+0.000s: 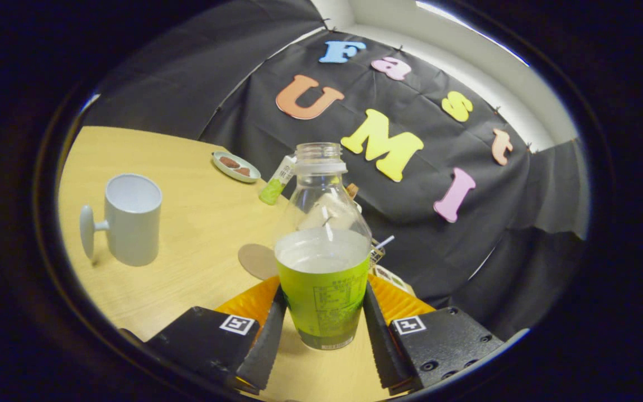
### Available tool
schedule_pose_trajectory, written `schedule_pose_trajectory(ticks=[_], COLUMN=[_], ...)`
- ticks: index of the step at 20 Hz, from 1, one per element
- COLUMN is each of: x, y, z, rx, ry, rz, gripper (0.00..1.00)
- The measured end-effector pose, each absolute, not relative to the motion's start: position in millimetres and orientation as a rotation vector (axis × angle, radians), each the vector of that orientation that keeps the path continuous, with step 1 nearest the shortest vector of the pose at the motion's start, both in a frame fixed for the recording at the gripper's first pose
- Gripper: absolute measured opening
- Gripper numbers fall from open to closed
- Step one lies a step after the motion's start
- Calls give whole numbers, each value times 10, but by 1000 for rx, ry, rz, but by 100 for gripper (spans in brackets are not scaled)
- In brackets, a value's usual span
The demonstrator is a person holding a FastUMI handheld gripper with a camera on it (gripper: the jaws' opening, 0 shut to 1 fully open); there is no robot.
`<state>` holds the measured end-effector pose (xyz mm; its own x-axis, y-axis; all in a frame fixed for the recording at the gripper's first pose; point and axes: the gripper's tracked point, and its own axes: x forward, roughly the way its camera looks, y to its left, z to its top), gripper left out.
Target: Take the bottle from table, then pour the juice into the cup, finally place the bottle on the coaster
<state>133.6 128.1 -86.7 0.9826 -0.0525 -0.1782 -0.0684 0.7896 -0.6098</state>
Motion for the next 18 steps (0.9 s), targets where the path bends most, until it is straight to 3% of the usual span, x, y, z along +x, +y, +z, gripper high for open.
schedule_pose_trajectory(ticks=[18], x=[1322], y=[1968], z=[-703], rx=[-1255], ry=[-5], rz=[7], gripper=[76])
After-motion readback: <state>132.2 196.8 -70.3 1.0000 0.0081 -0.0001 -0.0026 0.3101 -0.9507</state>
